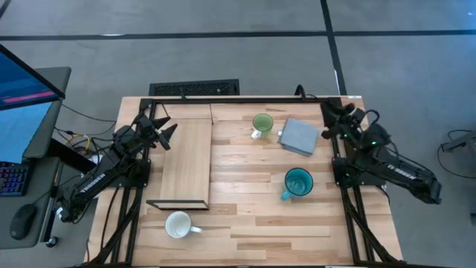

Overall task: Stack small to large cups/mugs on shelf
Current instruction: Put the blue mug on the shelf

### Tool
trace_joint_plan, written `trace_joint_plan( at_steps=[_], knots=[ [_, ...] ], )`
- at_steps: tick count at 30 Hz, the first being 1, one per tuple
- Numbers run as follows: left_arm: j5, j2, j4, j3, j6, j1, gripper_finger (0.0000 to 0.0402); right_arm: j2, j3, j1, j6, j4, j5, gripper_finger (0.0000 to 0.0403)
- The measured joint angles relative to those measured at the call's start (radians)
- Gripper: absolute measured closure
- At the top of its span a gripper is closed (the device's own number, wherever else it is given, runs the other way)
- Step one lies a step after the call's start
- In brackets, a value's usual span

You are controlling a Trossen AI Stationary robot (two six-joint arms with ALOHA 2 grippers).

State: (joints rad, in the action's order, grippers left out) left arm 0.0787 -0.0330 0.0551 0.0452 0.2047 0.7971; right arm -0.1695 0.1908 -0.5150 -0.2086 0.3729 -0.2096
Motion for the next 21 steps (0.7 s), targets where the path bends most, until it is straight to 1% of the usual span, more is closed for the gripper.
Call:
trace_joint_plan(
  at_steps=[5, 8, 17, 21],
  knots=[
    [-0.016, 0.000, 0.000, 0.000, 0.001, 0.000, 0.0154, -0.108, 0.173, 0.023, 0.120, -0.007, 0.001, 0.0236],
    [-0.016, 0.000, 0.000, 0.000, 0.001, 0.000, 0.0154, -0.197, 0.286, 0.029, 0.131, -0.058, 0.001, 0.0236],
    [-0.016, 0.000, 0.000, 0.000, 0.002, 0.000, 0.0154, -0.476, 0.605, 0.028, 0.131, -0.400, 0.000, 0.0236],
    [-0.016, 0.000, 0.000, 0.000, 0.002, 0.000, 0.0154, -0.559, 0.735, 0.030, 0.131, -0.613, 0.004, 0.0236]
  ],
)
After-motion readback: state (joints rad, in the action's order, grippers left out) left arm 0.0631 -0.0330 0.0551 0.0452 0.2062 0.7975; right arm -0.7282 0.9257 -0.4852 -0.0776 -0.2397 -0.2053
